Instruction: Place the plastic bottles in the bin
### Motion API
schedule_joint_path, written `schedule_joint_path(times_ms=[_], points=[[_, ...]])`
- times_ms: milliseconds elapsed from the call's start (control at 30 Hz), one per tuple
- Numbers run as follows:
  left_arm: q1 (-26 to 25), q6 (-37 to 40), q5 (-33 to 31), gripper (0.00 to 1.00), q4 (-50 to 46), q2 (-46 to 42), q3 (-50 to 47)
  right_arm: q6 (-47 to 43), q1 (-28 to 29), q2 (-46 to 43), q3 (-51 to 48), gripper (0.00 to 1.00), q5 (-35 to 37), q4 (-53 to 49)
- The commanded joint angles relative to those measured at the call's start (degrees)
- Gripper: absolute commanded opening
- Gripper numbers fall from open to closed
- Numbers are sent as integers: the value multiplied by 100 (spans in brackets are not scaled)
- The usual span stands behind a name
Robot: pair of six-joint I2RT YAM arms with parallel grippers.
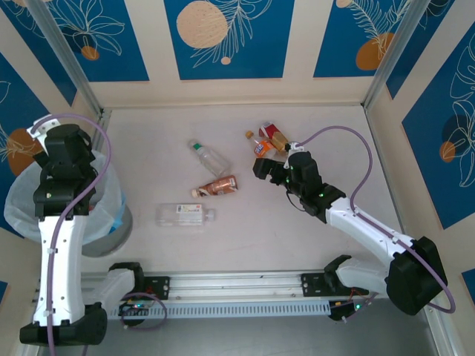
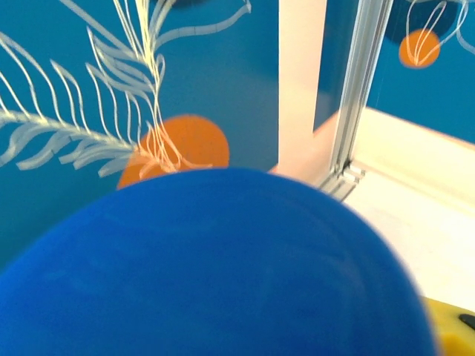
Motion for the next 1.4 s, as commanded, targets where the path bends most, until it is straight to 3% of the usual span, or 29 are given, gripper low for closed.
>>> schedule_joint_path(times_ms=[0,300,533,700,1100,1367], points=[[306,-529,512,57,-574,-64,-154,-160,36,-103,-11,100,121,-47],[974,-1056,1464,56,-661,-108,-821,-397,45,161,218,100,-83,-156],[1355,-1439,1802,74,-522,-24,-1074,-483,67,111,220,99,-104,-252],[1397,-1485,1805,89,-533,-15,-1063,-531,80,65,186,99,-4,-318],[1392,-1341,2208,98,-457,-88,-888,-449,123,119,166,100,52,-307],[1363,-1069,2736,99,-309,-342,-626,-408,185,128,140,100,129,-272]])
